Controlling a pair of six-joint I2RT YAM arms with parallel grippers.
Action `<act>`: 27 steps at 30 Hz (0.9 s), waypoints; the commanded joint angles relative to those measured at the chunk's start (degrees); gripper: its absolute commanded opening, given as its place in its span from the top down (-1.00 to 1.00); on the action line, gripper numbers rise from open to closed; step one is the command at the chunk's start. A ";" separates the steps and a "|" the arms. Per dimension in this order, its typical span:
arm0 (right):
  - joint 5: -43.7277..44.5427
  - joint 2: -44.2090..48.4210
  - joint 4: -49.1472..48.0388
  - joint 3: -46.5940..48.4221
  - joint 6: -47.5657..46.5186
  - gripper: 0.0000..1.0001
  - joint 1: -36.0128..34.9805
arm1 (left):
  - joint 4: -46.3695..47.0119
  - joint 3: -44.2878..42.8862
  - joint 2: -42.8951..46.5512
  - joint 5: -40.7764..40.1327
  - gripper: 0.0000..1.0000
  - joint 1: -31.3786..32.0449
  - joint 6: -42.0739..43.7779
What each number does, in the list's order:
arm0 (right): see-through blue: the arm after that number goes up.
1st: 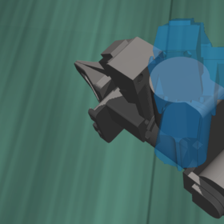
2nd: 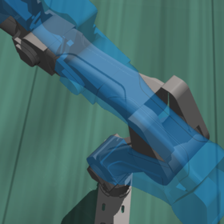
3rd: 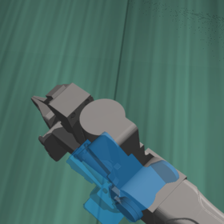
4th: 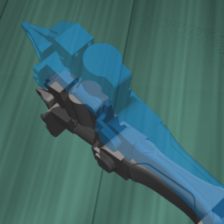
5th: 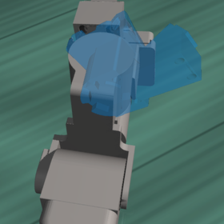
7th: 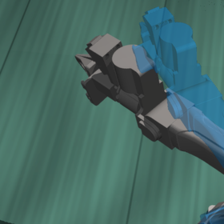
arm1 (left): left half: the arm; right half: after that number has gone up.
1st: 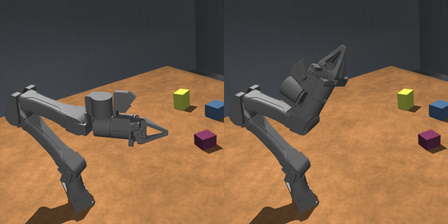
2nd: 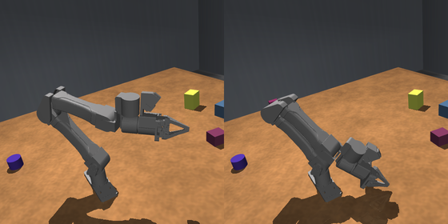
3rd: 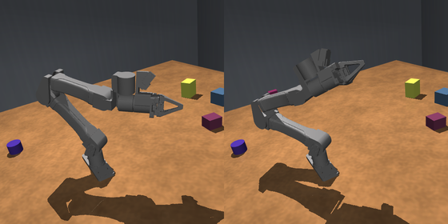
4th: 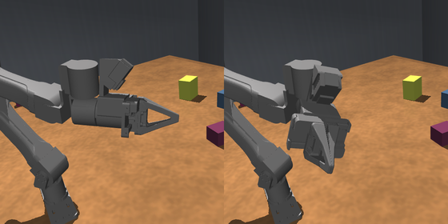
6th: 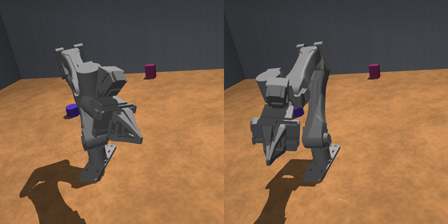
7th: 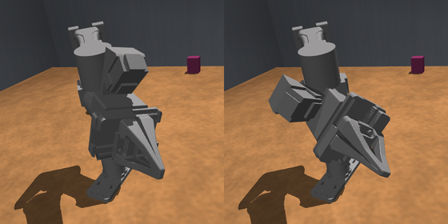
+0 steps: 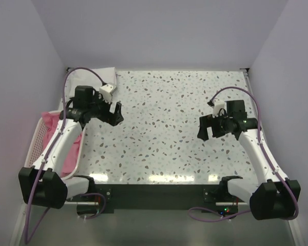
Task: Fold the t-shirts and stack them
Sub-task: Grab the tshirt from the pile
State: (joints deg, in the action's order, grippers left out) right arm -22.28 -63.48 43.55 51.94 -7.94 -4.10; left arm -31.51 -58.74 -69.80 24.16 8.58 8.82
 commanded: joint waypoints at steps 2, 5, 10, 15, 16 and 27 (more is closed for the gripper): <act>-0.66 -1.03 2.59 2.10 -1.90 -0.97 0.05 | -5.39 -8.74 -2.16 7.10 -1.00 -7.07 2.42; -0.74 -1.47 3.30 2.29 -2.51 -0.97 -0.03 | -13.56 -15.78 -5.60 7.40 -1.00 -15.06 7.25; -1.62 -1.73 3.38 1.85 -3.13 -0.97 0.05 | -26.92 -25.43 -10.78 7.48 -1.00 -32.43 20.69; -3.02 -4.01 3.12 2.02 -3.30 -0.97 -0.03 | -34.93 -25.65 -17.47 2.65 -1.00 -44.68 33.52; -3.29 -4.63 3.38 2.28 -3.31 -0.97 -0.03 | -34.76 -24.24 -17.82 1.95 -1.00 -45.31 34.76; -4.26 -11.22 5.32 5.19 -4.01 -0.97 -0.03 | -14.12 -0.53 -21.60 -11.15 -0.97 -45.76 33.37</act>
State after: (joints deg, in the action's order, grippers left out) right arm -25.12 -74.98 47.66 54.46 -11.16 -4.10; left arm -52.75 -63.86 -90.45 17.93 -37.06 40.42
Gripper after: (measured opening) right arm 0.985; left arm 0.991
